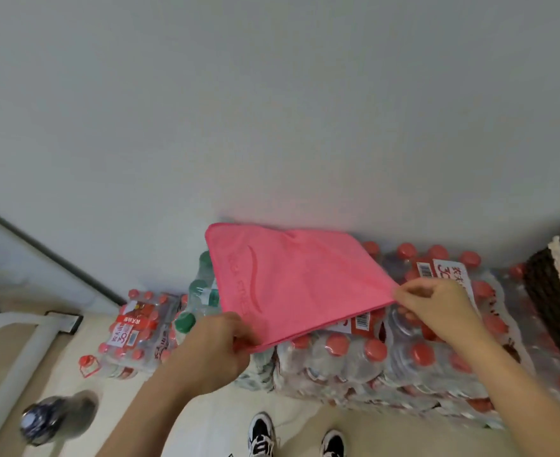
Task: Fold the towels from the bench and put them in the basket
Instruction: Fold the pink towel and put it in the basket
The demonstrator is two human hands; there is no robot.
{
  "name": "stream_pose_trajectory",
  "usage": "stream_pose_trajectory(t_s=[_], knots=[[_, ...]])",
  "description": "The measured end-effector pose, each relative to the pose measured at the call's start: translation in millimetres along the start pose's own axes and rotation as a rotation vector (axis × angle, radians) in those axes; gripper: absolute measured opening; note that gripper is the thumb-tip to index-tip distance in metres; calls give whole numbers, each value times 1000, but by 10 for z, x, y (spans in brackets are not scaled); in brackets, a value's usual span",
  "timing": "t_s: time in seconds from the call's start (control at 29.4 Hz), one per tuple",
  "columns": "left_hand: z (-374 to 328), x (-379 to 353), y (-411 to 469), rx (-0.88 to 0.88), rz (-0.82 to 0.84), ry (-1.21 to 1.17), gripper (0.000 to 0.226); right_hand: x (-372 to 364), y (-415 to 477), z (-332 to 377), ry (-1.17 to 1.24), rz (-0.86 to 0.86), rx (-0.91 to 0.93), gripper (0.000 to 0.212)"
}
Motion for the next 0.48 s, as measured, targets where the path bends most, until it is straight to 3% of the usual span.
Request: stream_pose_trajectory(t_s=[0.14,0.24,0.37,0.48], knots=[[-489,-396,-130,-48,176,-67,2,-59,143,-70,-15,-61,30,17],[-818,-802,-150,-62,262,-131,8,-17,260,-5,-47,-125,95,17],[-1143,-1147,-56,-15,250,-241,16,115,455,44,4,-213,143,23],[-1429,-1360,0,-48,291,-336,20,192,597,-58,185,-248,27,29]])
Point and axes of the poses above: each hand's wrist, its own y-axis towards the middle knuckle, its own x-axis out of the back of the hand, z = x × y, the point moved 6 cm from there along y, towards the middle knuckle, and after that the axes turned 7 degrees about -z, right-handed, at the moved point
